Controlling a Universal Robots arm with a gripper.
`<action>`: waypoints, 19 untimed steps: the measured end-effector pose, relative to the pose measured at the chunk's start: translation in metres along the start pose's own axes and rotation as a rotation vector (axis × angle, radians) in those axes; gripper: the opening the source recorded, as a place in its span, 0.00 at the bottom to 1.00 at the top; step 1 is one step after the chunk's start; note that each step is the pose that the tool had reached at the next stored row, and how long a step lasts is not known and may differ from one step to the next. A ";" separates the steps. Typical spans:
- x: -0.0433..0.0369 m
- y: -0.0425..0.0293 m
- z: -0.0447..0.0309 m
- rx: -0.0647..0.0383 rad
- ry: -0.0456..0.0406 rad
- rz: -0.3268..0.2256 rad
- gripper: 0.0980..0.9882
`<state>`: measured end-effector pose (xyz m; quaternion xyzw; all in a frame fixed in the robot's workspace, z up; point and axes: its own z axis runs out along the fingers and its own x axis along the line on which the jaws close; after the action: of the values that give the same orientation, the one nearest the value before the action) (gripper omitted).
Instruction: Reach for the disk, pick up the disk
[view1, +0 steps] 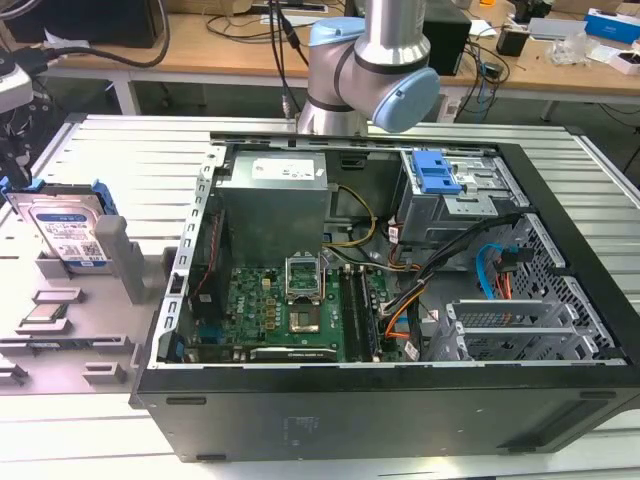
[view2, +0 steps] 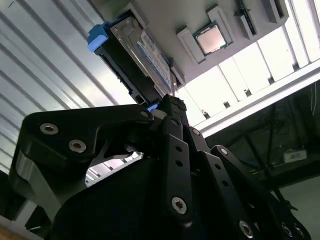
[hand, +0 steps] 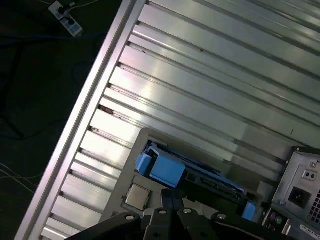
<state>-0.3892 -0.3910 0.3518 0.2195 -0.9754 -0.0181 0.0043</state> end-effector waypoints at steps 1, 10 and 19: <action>0.0000 0.0000 0.0000 0.000 0.0015 -0.037 0.01; 0.0000 0.0000 0.0000 0.000 0.0080 -0.213 0.01; 0.0000 0.0000 0.0000 0.000 0.0151 -0.404 0.01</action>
<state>-0.3892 -0.3910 0.3518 0.4107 -0.9116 -0.0169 0.0079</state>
